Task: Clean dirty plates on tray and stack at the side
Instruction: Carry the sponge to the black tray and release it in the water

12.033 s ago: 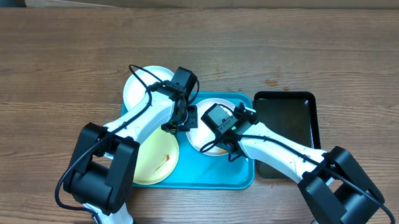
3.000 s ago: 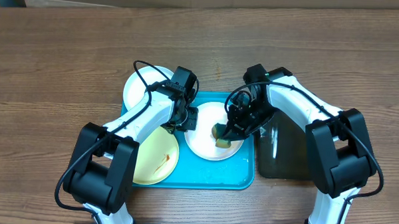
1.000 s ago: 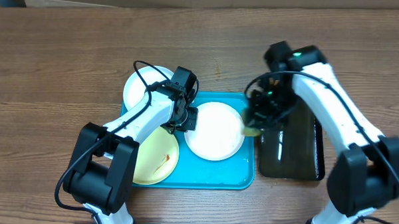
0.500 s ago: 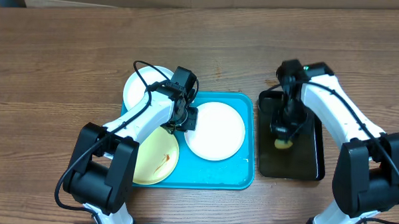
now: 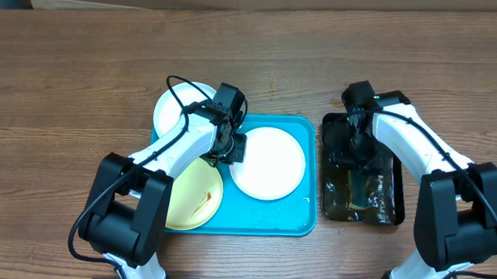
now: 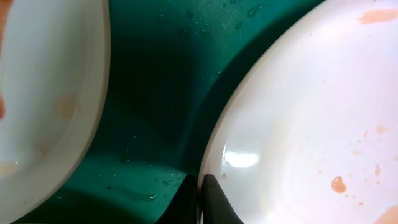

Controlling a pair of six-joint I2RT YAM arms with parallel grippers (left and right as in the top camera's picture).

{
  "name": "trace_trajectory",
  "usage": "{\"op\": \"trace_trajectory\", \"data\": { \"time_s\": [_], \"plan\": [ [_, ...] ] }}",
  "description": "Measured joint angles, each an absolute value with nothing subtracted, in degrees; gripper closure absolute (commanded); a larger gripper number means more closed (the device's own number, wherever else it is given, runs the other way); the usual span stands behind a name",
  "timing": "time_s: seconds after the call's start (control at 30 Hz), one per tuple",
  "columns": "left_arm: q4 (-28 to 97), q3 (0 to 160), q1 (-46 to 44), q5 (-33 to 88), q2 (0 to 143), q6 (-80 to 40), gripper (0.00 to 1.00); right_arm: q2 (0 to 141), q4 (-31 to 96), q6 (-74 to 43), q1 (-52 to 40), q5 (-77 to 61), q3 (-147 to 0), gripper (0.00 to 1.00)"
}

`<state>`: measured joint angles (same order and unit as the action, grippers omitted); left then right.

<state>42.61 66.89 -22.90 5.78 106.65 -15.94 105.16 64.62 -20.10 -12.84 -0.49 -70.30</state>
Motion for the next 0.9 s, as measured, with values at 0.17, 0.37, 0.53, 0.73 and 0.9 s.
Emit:
{"op": "trace_trajectory", "data": {
  "time_s": [0.17, 0.37, 0.53, 0.73, 0.9],
  "plan": [
    [42.61, 66.89, -22.9, 5.78, 106.65, -15.94, 0.96, 105.16, 57.54, -19.42, -13.76, -3.2, -70.35, 0.59],
    [42.61, 66.89, -22.9, 5.78, 106.65, -15.94, 0.96, 105.16, 55.53, -19.84, -16.34, -4.84, -70.39, 0.83],
    [42.61, 66.89, -22.9, 5.78, 106.65, -15.94, 0.96, 105.16, 55.51, -19.68, -18.02, -6.26, -70.39, 0.83],
    [42.61, 66.89, -22.9, 5.78, 106.65, -15.94, 0.96, 105.16, 54.11, -19.7, -18.13, -9.74, -70.39, 0.82],
    [42.61, 66.89, -22.9, 5.78, 106.65, -15.94, 0.96, 105.16, 55.18, -19.73, -17.5, -11.2, -70.94, 0.78]
  ]
}}
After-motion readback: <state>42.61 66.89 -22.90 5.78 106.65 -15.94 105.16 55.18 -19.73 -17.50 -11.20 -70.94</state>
